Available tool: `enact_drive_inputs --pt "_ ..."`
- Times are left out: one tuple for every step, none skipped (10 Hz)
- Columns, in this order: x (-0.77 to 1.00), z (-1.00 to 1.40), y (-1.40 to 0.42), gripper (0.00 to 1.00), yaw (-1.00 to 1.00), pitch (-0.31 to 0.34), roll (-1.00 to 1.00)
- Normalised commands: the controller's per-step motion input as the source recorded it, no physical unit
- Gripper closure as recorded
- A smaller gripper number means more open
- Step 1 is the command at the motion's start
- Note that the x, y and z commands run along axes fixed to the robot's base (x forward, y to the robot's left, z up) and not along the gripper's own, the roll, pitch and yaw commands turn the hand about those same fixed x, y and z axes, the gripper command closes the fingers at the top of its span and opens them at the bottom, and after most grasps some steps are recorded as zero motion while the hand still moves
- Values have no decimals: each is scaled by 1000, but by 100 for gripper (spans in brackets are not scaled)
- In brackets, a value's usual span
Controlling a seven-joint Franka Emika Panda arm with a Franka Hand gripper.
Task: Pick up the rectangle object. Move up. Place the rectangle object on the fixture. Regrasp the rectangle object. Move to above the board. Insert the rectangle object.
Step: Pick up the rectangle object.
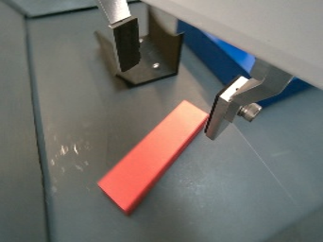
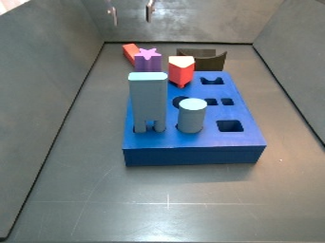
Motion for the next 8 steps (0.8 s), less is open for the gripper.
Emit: enact_drive_inputs --pt "111 -494 -454 0 163 -33 199" --pt "177 -657 -366 0 120 0 263" --pt "134 -631 -223 0 109 0 190" --pt "40 -231 0 0 146 0 0" --pt "131 -240 0 0 134 9 -31" --pt "171 -389 -3 0 97 0 0" --pt "34 -549 -317 0 97 0 116" --pt "0 -537 -577 0 86 0 301"
